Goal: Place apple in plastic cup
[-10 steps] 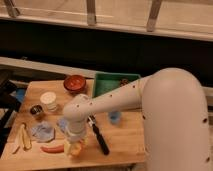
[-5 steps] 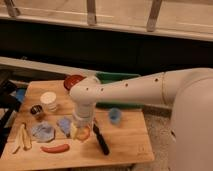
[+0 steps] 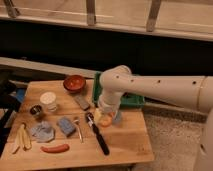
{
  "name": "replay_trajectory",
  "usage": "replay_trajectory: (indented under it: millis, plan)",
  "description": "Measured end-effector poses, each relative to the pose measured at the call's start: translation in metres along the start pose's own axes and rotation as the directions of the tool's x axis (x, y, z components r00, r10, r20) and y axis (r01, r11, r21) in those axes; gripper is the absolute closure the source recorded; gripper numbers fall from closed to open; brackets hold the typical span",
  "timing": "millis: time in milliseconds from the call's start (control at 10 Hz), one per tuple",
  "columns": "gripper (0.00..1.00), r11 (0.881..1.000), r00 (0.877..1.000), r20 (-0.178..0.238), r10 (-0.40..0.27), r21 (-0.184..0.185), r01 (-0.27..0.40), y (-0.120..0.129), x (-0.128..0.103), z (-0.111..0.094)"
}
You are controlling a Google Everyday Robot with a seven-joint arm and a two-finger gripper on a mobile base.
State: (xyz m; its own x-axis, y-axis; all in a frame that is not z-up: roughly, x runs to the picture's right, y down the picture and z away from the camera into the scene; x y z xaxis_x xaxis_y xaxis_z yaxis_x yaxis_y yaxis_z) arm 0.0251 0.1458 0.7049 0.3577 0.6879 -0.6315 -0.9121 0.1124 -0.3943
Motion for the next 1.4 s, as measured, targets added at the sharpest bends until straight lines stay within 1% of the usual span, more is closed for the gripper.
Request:
replay_trajectory:
  millis: [100, 600, 700, 800, 900, 1100, 1300, 1400]
  plan:
    - [1.0, 1.0, 1.0, 0.003, 0.009, 0.0, -0.009, -0.004, 0.001, -0.001]
    - [1.0, 1.0, 1.0, 0.009, 0.013, -0.006, -0.012, -0.003, 0.0, 0.001]
    - [1.0, 0.999, 0.999, 0.025, 0.048, -0.007, -0.048, -0.008, -0.002, 0.001]
    - [1.0, 0.997, 0.997, 0.04, 0.073, -0.007, -0.073, -0.014, -0.008, 0.0]
    - [1.0, 0.995, 0.993, 0.062, 0.105, -0.006, -0.105, -0.023, -0.019, -0.001]
    - [1.0, 0.989, 0.985, 0.095, 0.145, -0.007, -0.145, -0.033, -0.038, 0.0]
    - [1.0, 0.985, 0.979, 0.115, 0.17, -0.007, -0.171, -0.043, -0.053, 0.001]
    - [0.95, 0.982, 0.976, 0.115, 0.186, -0.004, -0.186, -0.048, -0.057, 0.005]
